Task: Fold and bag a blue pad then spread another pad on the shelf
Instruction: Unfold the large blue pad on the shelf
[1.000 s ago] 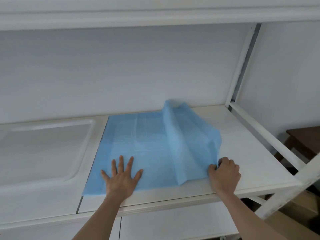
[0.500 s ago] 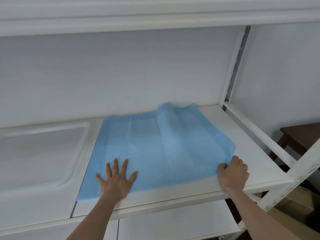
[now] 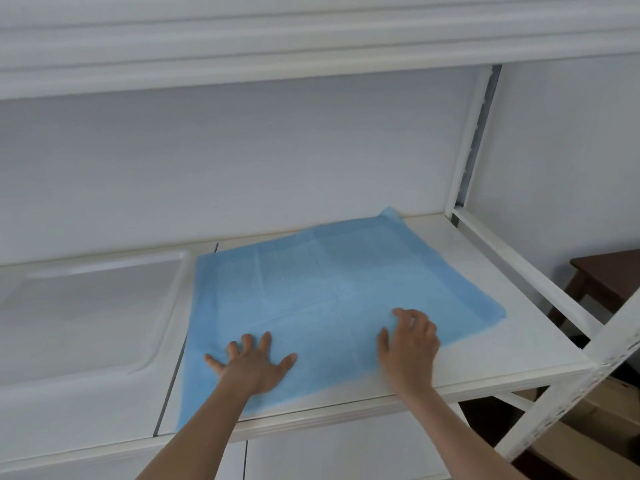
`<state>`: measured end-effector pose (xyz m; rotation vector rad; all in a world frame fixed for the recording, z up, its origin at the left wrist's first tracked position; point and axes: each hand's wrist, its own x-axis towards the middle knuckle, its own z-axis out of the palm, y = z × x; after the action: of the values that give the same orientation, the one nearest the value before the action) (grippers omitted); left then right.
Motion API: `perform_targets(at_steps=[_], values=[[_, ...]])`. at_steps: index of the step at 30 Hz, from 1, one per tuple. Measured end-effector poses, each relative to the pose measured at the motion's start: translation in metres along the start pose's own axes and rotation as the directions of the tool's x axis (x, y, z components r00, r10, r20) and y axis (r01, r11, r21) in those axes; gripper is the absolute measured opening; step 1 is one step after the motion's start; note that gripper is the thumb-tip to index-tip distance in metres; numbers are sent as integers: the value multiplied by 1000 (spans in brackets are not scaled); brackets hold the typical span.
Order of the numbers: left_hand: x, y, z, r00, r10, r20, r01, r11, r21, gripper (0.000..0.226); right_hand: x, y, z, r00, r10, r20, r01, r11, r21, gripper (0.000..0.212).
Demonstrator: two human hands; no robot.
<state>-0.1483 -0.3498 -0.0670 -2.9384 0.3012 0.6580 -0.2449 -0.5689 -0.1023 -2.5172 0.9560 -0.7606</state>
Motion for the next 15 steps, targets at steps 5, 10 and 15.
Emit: perform_targets(at_steps=[5,10,15], values=[[-11,4,-10,996,87,14,-88,996,8,82,-12,-32,16,937,143,317,-99,984,-151,62],[-5,3,-24,981,171,-90,-183,971,-156,59,-23,-26,25,928,35,372,51,974,-219,63],[5,-13,-12,944,191,-268,-242,954,-175,59,-15,-15,19,855,-40,518,196,948,-250,68]])
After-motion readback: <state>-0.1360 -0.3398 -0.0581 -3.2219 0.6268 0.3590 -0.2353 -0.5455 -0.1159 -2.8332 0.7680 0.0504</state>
